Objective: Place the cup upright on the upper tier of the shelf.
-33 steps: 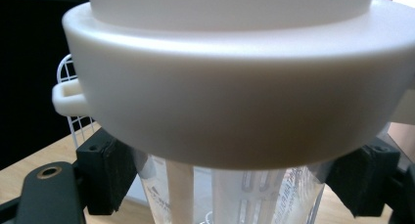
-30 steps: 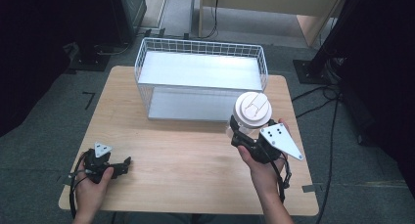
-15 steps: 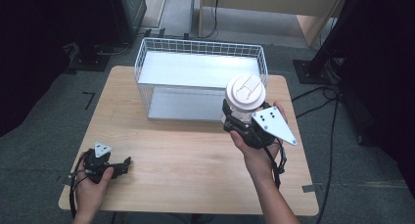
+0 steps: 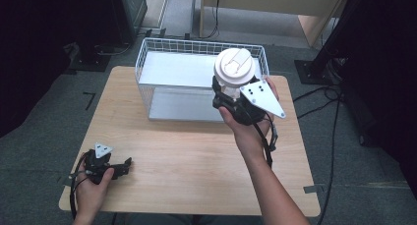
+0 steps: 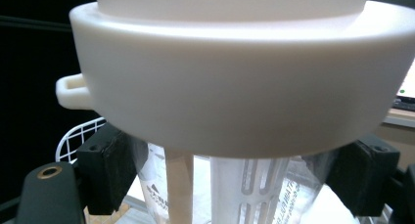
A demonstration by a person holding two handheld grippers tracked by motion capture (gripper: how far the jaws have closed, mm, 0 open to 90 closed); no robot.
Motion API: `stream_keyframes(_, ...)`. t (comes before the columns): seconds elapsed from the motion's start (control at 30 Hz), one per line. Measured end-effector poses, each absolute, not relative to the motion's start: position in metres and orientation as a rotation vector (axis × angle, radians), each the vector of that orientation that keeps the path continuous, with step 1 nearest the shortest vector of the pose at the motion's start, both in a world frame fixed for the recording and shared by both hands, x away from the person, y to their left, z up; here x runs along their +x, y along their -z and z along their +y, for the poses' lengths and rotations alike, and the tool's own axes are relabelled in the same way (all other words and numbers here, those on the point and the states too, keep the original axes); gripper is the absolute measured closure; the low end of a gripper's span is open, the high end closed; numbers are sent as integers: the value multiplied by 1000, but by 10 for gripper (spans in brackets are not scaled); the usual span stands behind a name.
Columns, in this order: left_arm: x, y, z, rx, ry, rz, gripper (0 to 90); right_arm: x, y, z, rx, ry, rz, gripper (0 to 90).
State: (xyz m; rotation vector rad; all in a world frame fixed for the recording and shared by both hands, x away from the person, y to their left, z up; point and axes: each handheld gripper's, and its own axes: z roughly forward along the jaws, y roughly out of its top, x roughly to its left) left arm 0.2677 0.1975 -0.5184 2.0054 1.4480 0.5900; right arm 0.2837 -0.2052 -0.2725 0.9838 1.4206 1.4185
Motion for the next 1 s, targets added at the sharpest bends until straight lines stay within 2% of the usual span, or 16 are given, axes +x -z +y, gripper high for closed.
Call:
stream_keyframes(0.47, 268, 518, 197, 2005, -589, 1449, 22, 338, 280, -181, 987, -1384, 1418, 166)
stream_keyframes(1.0, 268, 519, 197, 2000, -591, 1449, 22, 392, 285, -174, 1039, -1305, 1420, 165)
